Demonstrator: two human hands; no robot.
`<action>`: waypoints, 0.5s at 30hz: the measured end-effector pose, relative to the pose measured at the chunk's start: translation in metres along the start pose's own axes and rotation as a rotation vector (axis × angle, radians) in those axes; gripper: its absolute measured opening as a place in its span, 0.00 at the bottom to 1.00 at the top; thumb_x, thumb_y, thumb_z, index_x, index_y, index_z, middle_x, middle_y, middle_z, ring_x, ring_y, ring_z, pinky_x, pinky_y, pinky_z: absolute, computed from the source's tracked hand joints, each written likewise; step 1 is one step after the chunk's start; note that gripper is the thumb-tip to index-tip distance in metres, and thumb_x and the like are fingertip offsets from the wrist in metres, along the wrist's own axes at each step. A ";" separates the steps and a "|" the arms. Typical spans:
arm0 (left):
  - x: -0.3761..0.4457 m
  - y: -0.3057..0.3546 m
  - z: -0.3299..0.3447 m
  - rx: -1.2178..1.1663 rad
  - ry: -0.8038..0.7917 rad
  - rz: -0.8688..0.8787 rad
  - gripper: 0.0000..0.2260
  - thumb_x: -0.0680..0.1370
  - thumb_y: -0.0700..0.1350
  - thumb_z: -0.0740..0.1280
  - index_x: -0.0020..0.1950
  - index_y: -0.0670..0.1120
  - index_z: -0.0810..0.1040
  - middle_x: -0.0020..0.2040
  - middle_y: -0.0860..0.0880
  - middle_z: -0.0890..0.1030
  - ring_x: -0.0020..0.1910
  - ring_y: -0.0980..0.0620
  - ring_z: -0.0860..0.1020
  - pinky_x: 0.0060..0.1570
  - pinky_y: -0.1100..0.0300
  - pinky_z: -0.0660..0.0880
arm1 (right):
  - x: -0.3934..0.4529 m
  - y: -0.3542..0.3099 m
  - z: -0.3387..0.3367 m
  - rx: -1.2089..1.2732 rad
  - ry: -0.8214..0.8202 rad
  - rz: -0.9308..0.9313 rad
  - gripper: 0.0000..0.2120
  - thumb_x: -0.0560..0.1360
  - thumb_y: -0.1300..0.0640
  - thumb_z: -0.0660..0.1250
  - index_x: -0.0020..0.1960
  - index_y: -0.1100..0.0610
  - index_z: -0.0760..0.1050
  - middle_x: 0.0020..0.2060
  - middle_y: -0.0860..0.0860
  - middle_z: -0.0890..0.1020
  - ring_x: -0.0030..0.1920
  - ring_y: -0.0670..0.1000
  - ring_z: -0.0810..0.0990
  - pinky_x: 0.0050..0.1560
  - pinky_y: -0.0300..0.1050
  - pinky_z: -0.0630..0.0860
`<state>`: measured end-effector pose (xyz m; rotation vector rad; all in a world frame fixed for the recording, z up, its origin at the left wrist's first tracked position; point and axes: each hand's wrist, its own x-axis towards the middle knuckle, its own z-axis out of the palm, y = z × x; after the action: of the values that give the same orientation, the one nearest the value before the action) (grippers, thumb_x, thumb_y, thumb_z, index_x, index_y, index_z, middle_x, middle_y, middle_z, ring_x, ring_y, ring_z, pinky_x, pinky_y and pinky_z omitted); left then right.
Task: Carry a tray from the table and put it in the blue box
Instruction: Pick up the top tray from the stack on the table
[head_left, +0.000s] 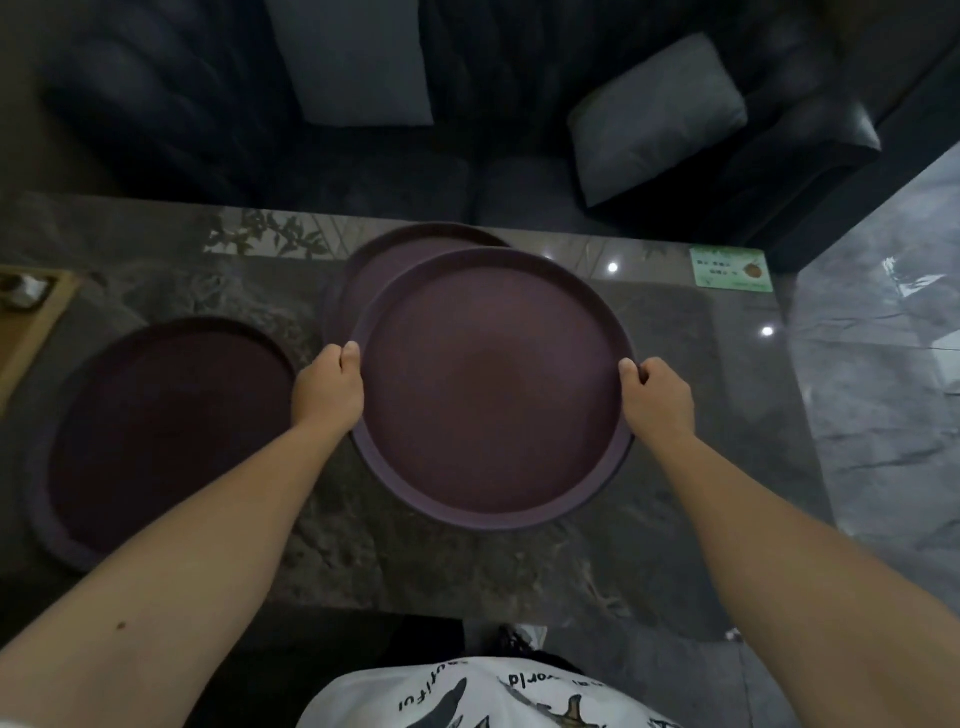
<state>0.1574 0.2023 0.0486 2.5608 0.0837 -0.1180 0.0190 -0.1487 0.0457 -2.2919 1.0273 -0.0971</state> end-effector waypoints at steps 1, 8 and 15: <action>0.009 -0.004 -0.001 -0.001 -0.003 0.000 0.19 0.81 0.56 0.51 0.37 0.46 0.68 0.36 0.45 0.73 0.38 0.42 0.71 0.38 0.51 0.64 | 0.003 -0.007 0.006 -0.006 0.004 0.000 0.20 0.79 0.45 0.59 0.34 0.56 0.63 0.32 0.54 0.74 0.37 0.58 0.72 0.38 0.48 0.64; 0.073 -0.024 -0.009 -0.015 -0.028 0.013 0.19 0.81 0.56 0.51 0.38 0.44 0.69 0.37 0.44 0.74 0.38 0.42 0.71 0.39 0.51 0.66 | 0.025 -0.053 0.044 -0.039 0.016 0.045 0.20 0.79 0.44 0.58 0.34 0.55 0.63 0.34 0.55 0.74 0.38 0.58 0.72 0.38 0.48 0.64; 0.135 -0.033 -0.002 0.072 -0.073 0.043 0.19 0.82 0.54 0.51 0.39 0.44 0.68 0.32 0.49 0.68 0.35 0.44 0.67 0.38 0.52 0.63 | 0.053 -0.083 0.077 -0.094 0.018 0.071 0.19 0.79 0.43 0.57 0.36 0.55 0.65 0.35 0.54 0.75 0.38 0.58 0.73 0.37 0.48 0.66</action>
<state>0.2893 0.2360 0.0184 2.6249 -0.0029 -0.2006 0.1329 -0.1046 0.0212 -2.3395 1.1434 -0.0407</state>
